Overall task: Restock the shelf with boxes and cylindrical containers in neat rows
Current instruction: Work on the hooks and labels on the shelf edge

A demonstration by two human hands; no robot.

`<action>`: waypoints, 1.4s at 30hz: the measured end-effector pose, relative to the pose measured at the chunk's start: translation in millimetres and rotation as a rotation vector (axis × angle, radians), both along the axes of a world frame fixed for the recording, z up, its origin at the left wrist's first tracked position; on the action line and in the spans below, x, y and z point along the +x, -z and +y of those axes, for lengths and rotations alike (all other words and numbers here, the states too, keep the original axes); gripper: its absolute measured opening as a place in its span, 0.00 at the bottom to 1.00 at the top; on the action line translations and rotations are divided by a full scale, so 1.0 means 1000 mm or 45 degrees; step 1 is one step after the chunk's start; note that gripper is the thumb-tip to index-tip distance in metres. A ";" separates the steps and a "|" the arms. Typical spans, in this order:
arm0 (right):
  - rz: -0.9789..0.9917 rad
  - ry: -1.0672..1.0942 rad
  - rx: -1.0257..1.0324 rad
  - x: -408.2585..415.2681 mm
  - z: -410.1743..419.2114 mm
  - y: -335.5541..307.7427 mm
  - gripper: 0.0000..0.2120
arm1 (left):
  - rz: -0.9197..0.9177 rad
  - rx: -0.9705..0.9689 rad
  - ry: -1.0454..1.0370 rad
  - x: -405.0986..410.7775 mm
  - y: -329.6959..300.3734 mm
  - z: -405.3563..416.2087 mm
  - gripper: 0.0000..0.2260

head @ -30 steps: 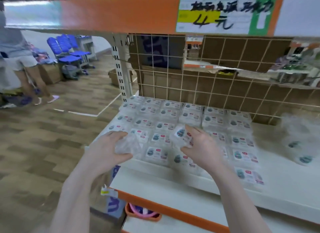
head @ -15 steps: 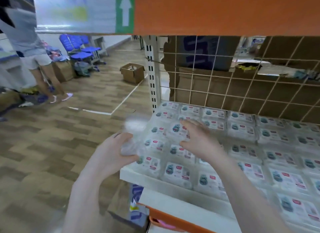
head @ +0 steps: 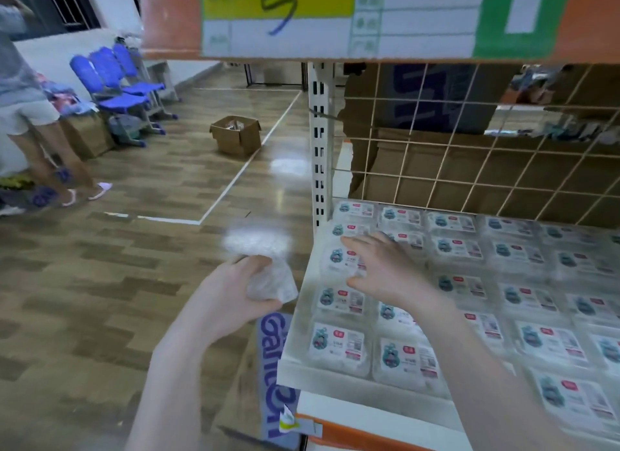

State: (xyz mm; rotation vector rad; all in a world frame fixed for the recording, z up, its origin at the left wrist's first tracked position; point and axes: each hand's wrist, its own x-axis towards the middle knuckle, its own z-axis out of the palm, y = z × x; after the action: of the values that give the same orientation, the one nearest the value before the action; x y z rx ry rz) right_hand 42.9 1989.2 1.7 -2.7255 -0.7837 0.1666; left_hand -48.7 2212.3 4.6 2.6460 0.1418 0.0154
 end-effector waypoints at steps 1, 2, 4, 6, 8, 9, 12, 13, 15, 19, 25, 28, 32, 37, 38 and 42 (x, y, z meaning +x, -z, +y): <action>0.003 0.002 0.002 0.000 0.000 0.001 0.32 | 0.002 -0.005 0.012 0.002 0.001 0.000 0.30; 0.011 0.003 0.012 0.000 0.000 0.002 0.32 | 0.004 -0.007 0.021 0.004 0.001 0.001 0.29; 0.023 -0.004 0.038 -0.001 -0.002 0.003 0.32 | -0.001 -0.018 0.027 0.006 0.002 0.000 0.29; 0.024 0.011 0.055 -0.002 -0.005 0.004 0.32 | -0.005 -0.025 0.040 0.008 0.004 0.000 0.29; 0.016 0.051 0.065 -0.003 -0.009 0.005 0.32 | -0.003 -0.022 0.056 0.008 0.005 0.000 0.30; 0.010 0.070 0.062 -0.004 -0.012 0.006 0.32 | 0.001 -0.021 0.058 0.008 0.005 0.000 0.30; 0.010 0.101 0.067 -0.007 -0.015 0.009 0.30 | -0.001 -0.028 0.057 0.007 0.005 0.000 0.31; 0.014 0.108 0.080 -0.008 -0.015 0.009 0.29 | -0.004 -0.033 0.057 0.007 0.005 -0.001 0.30; 0.003 0.120 0.093 -0.009 -0.013 0.010 0.28 | -0.006 -0.046 0.058 0.005 0.003 -0.002 0.30; -0.032 0.140 0.104 -0.010 -0.009 0.010 0.27 | -0.033 -0.055 0.067 0.001 0.001 -0.007 0.29; -0.042 0.161 0.165 -0.015 -0.017 0.016 0.27 | -0.034 -0.065 0.062 -0.005 0.000 -0.015 0.26; -0.084 0.194 0.195 -0.018 -0.034 0.016 0.26 | -0.021 -0.066 0.074 -0.007 -0.001 -0.022 0.26; -0.135 0.318 0.152 -0.025 -0.069 0.014 0.24 | 0.026 -0.054 0.154 -0.006 -0.005 -0.043 0.24; -0.300 0.438 0.081 -0.036 -0.119 0.022 0.20 | 0.079 -0.053 0.252 0.003 -0.004 -0.081 0.24; -0.343 0.466 0.076 -0.037 -0.128 0.026 0.19 | 0.087 -0.058 0.264 0.004 -0.004 -0.089 0.24; -0.473 0.528 0.095 -0.041 -0.160 0.037 0.13 | 0.130 -0.070 0.368 0.013 -0.006 -0.123 0.23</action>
State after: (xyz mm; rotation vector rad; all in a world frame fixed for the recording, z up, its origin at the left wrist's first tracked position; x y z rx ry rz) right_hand 1.8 1829.4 -35.3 -2.8083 -0.2815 -0.4586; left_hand -36.2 2089.1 10.6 2.5882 -0.2043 -0.2160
